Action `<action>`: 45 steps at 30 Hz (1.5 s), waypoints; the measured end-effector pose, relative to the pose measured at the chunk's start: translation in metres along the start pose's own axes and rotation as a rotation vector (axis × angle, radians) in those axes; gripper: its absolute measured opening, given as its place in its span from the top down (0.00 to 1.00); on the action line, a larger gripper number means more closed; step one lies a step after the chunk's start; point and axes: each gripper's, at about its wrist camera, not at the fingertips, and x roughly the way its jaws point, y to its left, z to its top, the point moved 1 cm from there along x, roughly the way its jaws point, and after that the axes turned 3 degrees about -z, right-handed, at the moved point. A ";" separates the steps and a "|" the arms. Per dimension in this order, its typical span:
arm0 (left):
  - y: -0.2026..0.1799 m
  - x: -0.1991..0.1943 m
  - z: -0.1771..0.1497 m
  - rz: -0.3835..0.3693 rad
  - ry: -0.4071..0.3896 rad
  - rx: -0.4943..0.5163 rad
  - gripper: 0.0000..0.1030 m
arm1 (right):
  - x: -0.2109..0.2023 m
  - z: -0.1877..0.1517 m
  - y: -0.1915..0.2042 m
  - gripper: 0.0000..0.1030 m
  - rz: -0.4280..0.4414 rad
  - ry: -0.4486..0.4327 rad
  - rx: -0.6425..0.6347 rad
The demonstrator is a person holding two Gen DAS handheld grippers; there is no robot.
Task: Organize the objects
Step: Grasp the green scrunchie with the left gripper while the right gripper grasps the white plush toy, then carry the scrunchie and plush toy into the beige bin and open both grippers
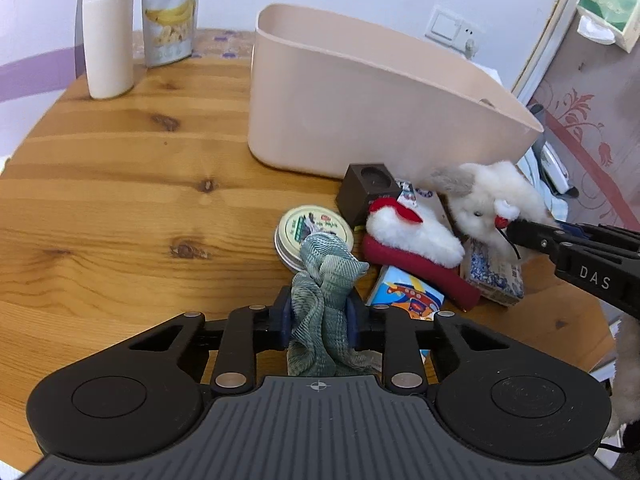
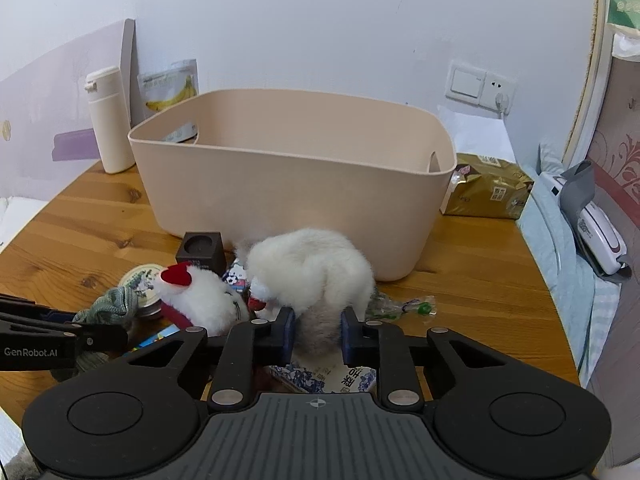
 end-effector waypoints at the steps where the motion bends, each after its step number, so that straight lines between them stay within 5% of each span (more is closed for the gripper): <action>1: 0.000 -0.003 0.001 0.004 -0.009 0.007 0.75 | -0.002 0.001 -0.001 0.79 0.000 -0.004 0.002; 26: -0.014 -0.041 0.080 0.032 -0.213 0.154 0.76 | -0.045 0.038 -0.025 0.79 -0.013 -0.144 0.070; 45: -0.041 0.009 0.158 -0.022 -0.253 0.231 0.76 | -0.028 0.087 -0.044 0.81 -0.057 -0.198 0.120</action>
